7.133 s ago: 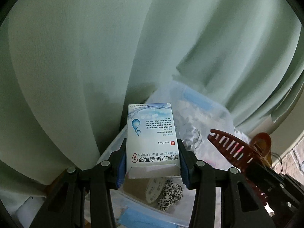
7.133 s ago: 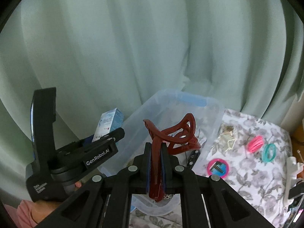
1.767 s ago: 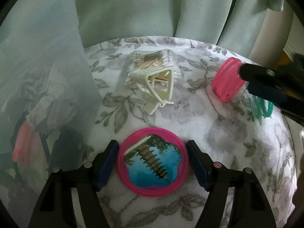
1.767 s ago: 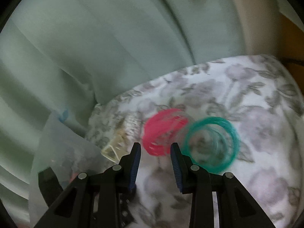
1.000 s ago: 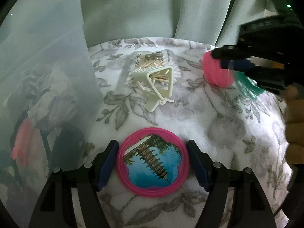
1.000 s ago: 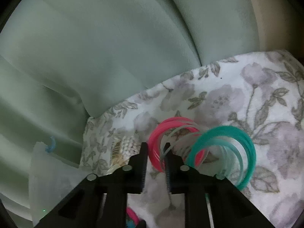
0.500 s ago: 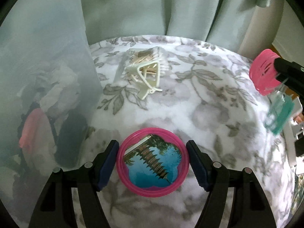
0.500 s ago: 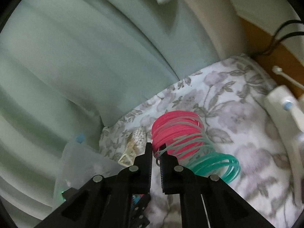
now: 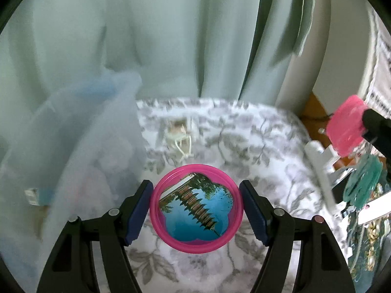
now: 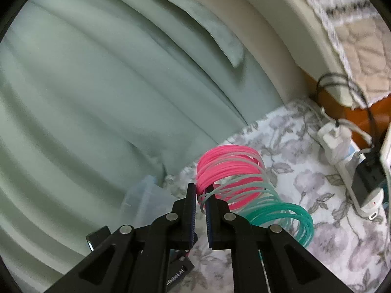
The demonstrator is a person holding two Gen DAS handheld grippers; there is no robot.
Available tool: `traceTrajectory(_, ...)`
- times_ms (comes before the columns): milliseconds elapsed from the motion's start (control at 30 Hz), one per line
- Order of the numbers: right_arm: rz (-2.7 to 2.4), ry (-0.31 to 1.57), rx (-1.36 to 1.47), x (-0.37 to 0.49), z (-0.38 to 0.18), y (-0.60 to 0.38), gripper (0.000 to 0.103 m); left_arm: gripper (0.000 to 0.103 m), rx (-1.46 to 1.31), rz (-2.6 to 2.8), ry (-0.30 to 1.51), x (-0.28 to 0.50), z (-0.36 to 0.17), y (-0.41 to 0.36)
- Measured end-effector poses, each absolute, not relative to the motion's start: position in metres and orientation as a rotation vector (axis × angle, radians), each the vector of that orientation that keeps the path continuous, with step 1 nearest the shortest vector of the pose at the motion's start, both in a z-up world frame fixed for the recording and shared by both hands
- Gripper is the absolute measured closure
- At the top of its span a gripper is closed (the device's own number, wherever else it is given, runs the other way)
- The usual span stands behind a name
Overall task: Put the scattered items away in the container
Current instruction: 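Lift and carry the mirror and hair ties over the clear box with both grippers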
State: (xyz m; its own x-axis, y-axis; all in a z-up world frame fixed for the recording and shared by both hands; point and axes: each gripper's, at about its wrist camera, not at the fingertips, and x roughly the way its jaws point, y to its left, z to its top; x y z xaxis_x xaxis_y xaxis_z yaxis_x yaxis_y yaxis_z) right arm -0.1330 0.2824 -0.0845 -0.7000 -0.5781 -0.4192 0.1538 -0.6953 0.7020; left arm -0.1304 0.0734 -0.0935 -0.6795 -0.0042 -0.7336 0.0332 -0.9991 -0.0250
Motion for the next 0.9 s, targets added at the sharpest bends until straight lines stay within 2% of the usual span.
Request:
traceTrajectory(467,-2.418,-0.885,0.608,-0.064,-0.006,0.289,0.095,0.029,0.988,-2.962,0.03,-0.082,-0.006,0.063)
traceTrajectory(900,-2.41,-0.761,0.47,-0.028,0.043,0.257,0.095,0.029,0.759,-2.98,0.168,-0.048,0.041,0.016)
